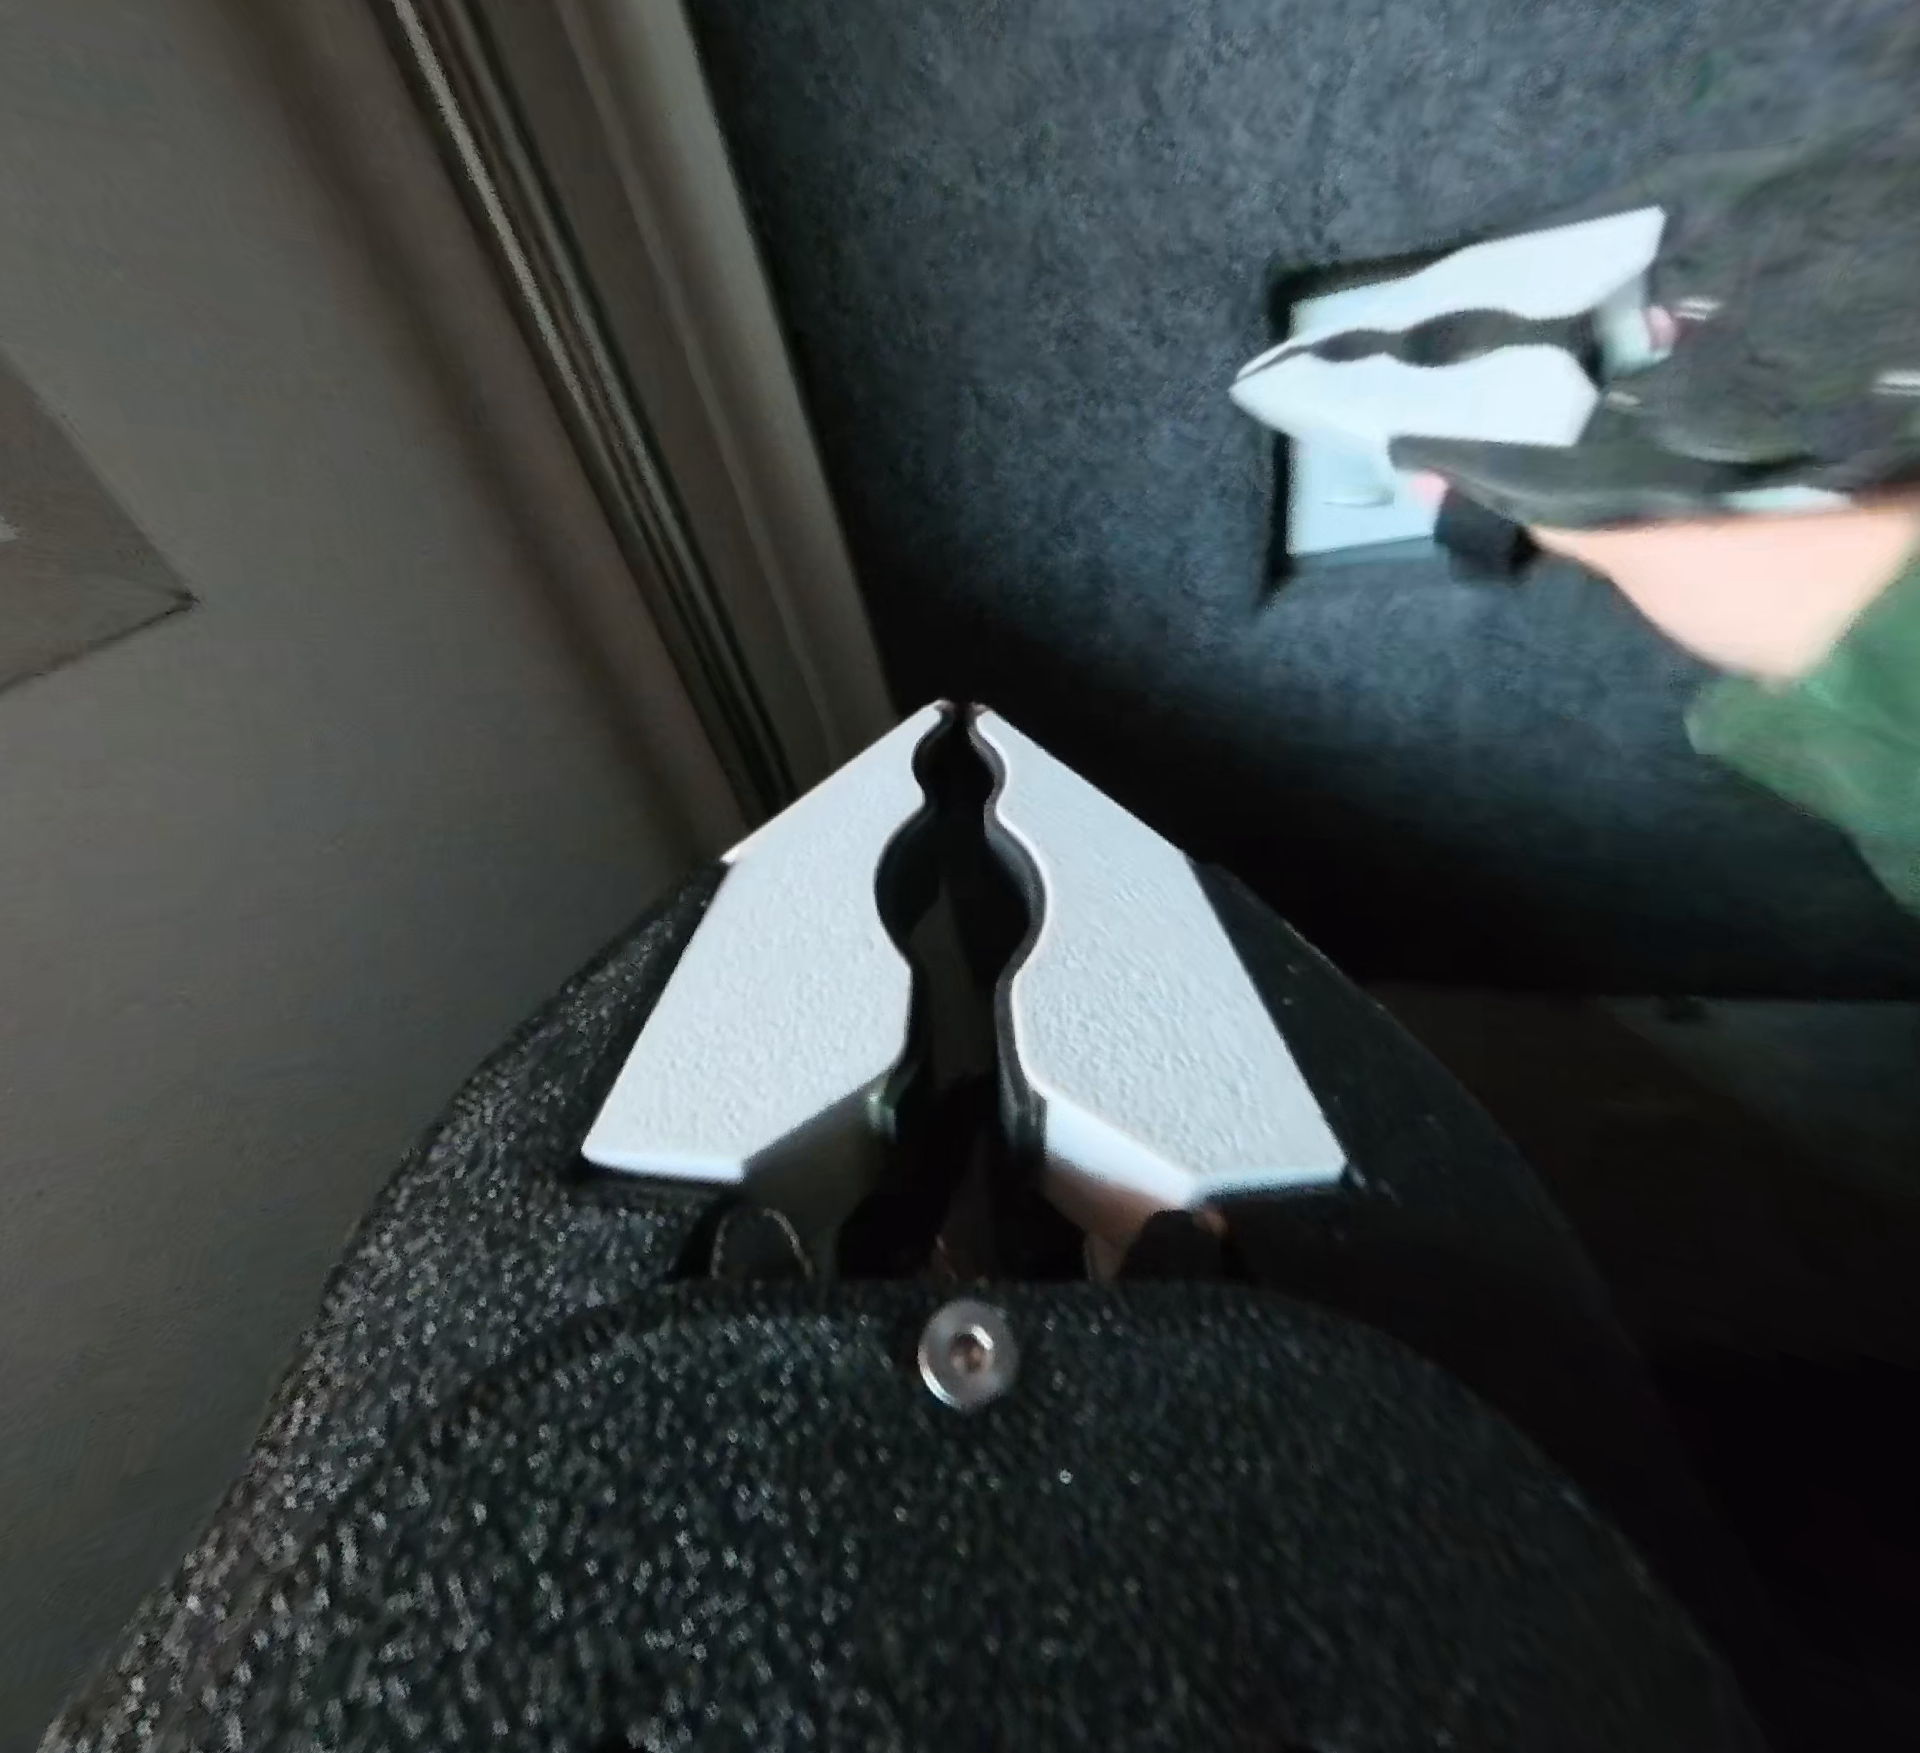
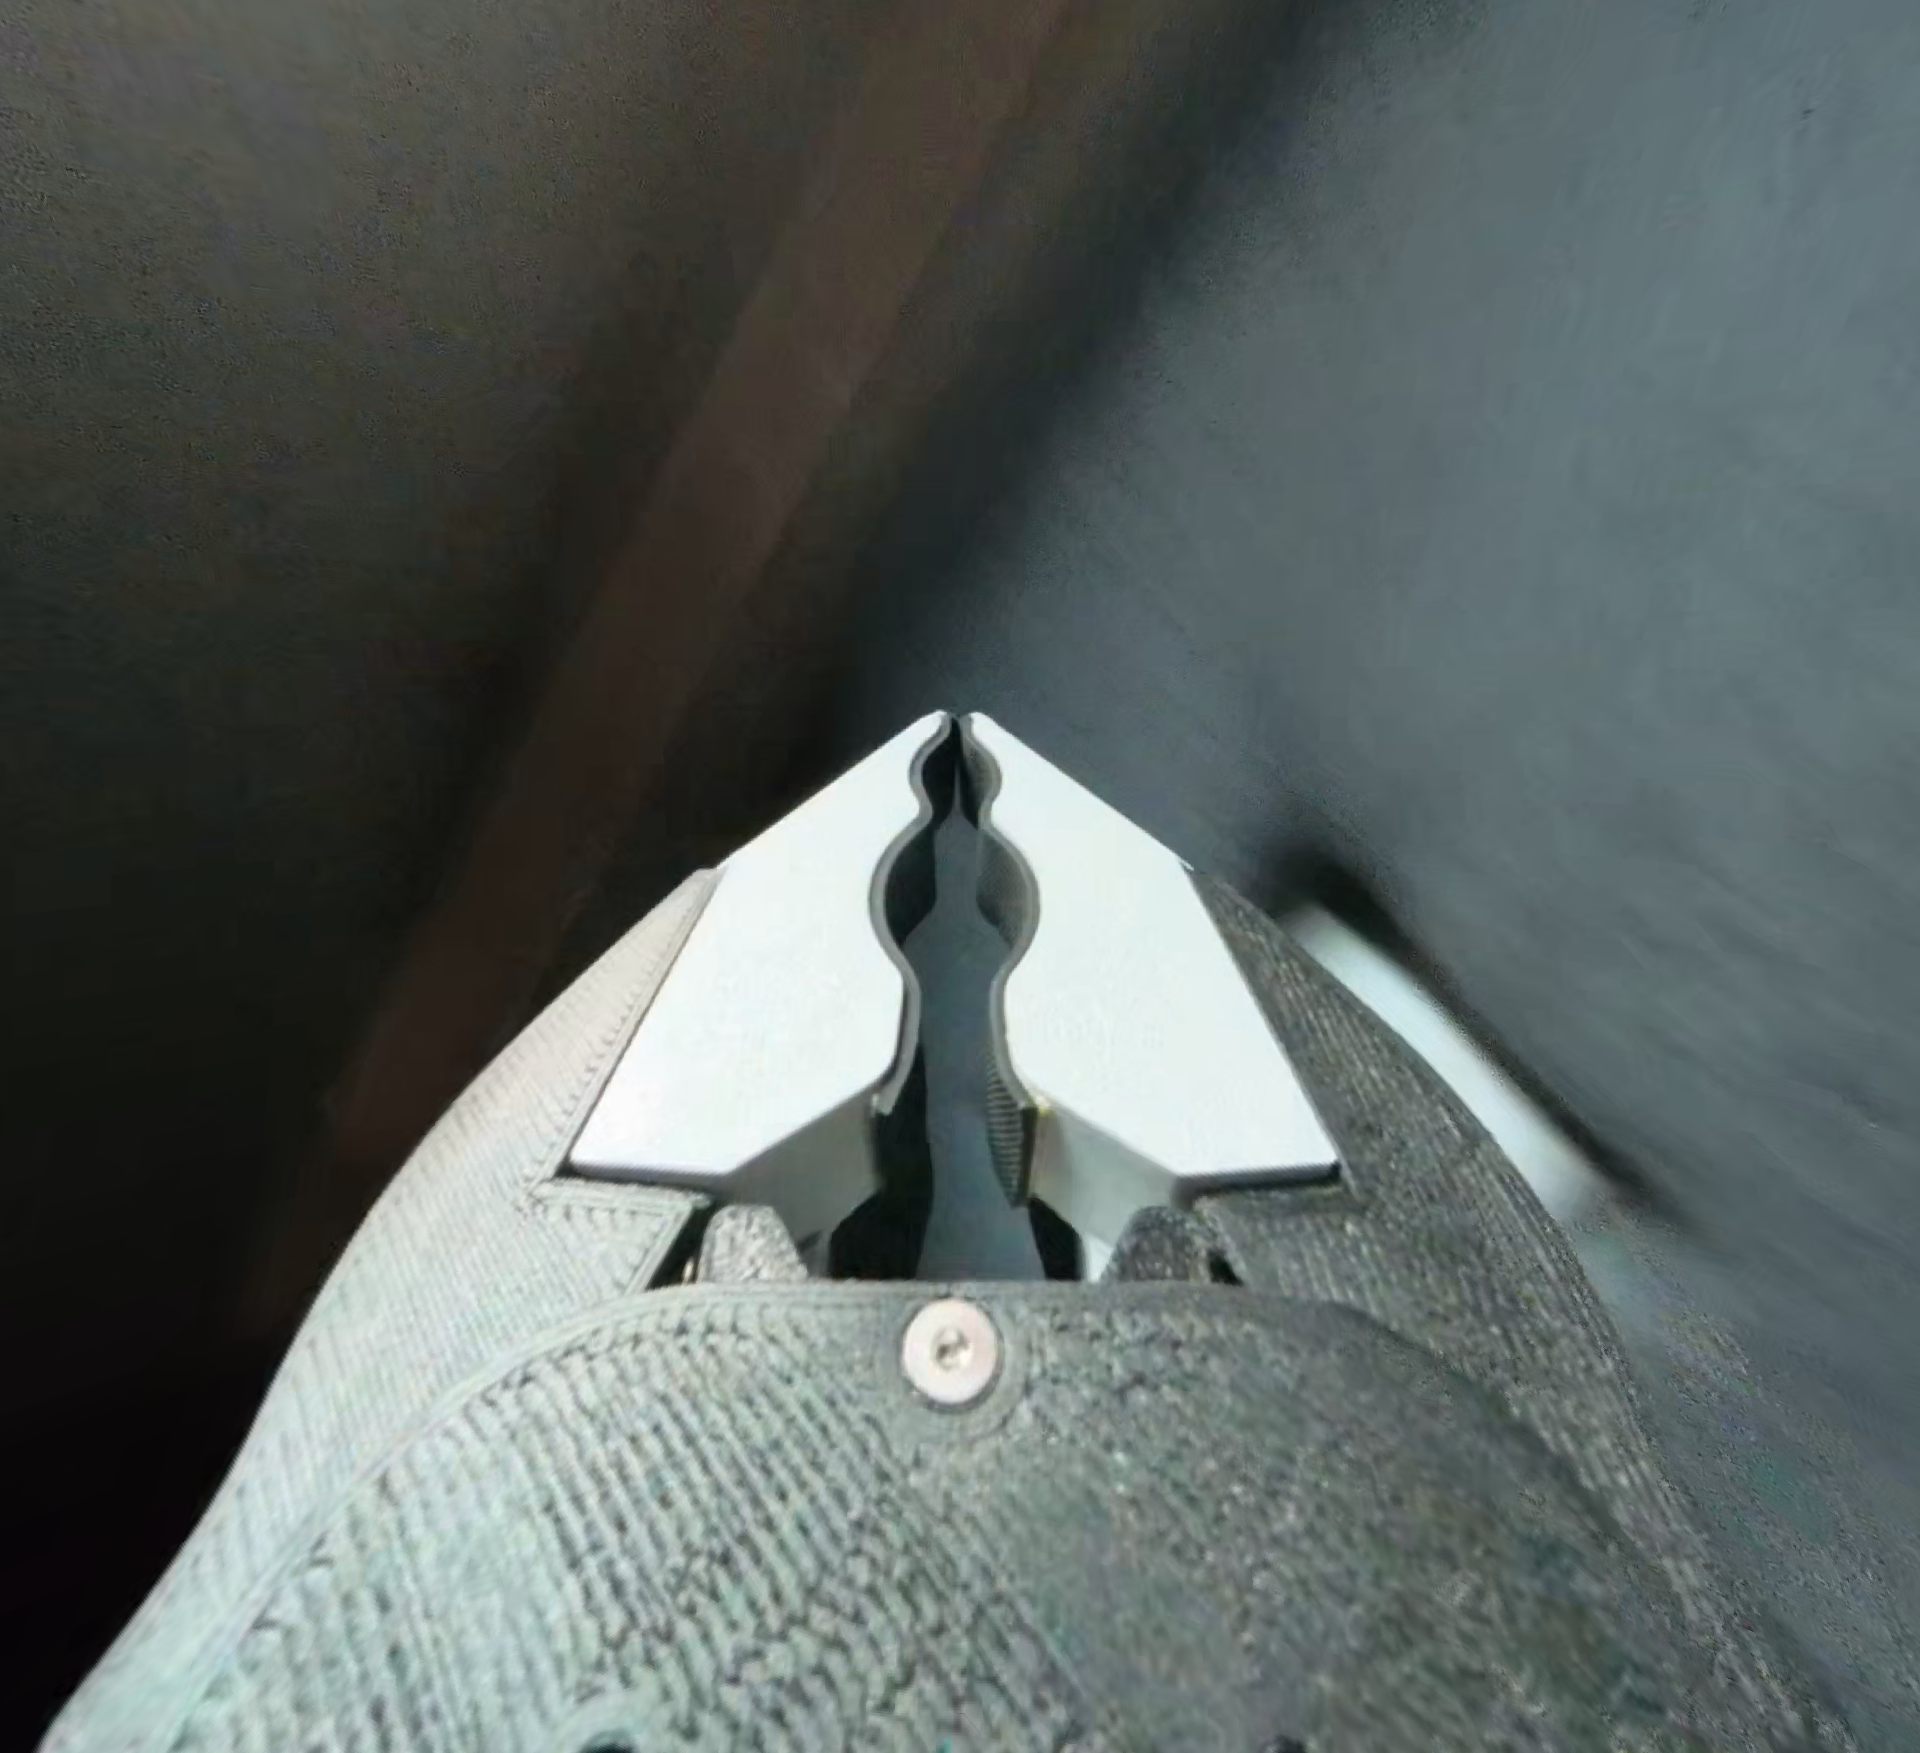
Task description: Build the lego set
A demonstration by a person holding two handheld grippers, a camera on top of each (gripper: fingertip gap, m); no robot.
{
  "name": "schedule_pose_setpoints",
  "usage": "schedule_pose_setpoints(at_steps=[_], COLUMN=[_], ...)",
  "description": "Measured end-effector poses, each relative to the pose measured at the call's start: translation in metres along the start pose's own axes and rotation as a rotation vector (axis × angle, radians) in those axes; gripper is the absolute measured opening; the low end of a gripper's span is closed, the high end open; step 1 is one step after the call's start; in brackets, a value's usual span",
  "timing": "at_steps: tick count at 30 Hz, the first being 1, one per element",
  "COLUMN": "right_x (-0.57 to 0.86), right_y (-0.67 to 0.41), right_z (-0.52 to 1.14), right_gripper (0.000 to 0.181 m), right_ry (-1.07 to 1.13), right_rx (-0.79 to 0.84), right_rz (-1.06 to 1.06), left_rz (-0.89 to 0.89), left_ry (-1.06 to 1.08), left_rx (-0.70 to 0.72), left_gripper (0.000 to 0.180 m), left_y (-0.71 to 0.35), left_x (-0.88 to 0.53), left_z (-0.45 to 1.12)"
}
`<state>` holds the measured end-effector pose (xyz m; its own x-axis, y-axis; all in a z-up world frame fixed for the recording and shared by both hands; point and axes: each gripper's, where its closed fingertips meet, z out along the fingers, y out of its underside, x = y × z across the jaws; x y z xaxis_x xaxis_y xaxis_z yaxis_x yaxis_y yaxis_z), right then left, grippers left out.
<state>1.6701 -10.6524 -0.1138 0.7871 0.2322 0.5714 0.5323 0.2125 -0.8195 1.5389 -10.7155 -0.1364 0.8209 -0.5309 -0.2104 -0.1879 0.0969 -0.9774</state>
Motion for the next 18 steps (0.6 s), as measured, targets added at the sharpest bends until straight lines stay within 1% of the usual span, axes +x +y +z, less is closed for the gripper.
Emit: schedule_pose_setpoints(at_steps=[1, 2, 4, 5, 6, 7, 8, 9, 10, 12, 15, 18], right_x=[-0.024, -0.042, -0.072, -0.084, -0.097, -0.113, -0.119, -0.122, -0.121, -0.108, -0.084, -0.066], right_y=[-0.026, -0.044, -0.067, -0.074, -0.080, -0.084, -0.086, -0.088, -0.090, -0.086, -0.084, -0.079], right_z=[-0.002, -0.003, 0.005, 0.013, 0.020, 0.026, 0.037, 0.048, 0.059, 0.086, 0.122, 0.147], right_gripper=[0.000, 0.000, 0.000, 0.000, 0.004, 0.035, 0.067, 0.079, 0.084, 0.076, 0.072, 0.072], right_ry=[-0.106, -0.182, -0.282, -0.302, -0.327, -0.378, -0.379, -0.375, -0.374, -0.315, -0.265, -0.240], right_rx=[0.121, 0.194, 0.249, 0.256, 0.267, 0.268, 0.246, 0.234, 0.225, 0.187, 0.142, 0.111], right_rz=[0.084, 0.144, 0.172, 0.151, 0.110, 0.052, 0.036, 0.044, 0.071, 0.112, 0.193, 0.243], left_rz=[0.005, 0.019, 0.070, 0.096, 0.123, 0.148, 0.164, 0.166, 0.145, 0.065, 0.009, 0.004], left_ry=[-0.026, -0.059, -0.129, -0.171, -0.209, -0.248, -0.286, -0.313, -0.317, -0.283, -0.224, -0.215], left_rx=[0.014, 0.030, 0.046, 0.045, 0.036, 0.020, 0.002, -0.012, -0.019, -0.040, -0.116, -0.102], left_gripper=[0.000, 0.000, 0.027, 0.033, 0.038, 0.041, 0.044, 0.048, 0.049, 0.051, 0.055, 0.048], left_y=[-0.003, -0.007, -0.015, -0.018, -0.020, -0.020, -0.020, -0.019, -0.019, -0.013, 0.009, 0.020], left_x=[-0.006, -0.013, -0.029, -0.039, -0.049, -0.060, -0.071, -0.080, -0.086, -0.090, -0.085, -0.084], left_z=[-0.002, -0.005, -0.013, -0.019, -0.025, -0.032, -0.039, -0.046, -0.052, -0.056, -0.050, -0.027])
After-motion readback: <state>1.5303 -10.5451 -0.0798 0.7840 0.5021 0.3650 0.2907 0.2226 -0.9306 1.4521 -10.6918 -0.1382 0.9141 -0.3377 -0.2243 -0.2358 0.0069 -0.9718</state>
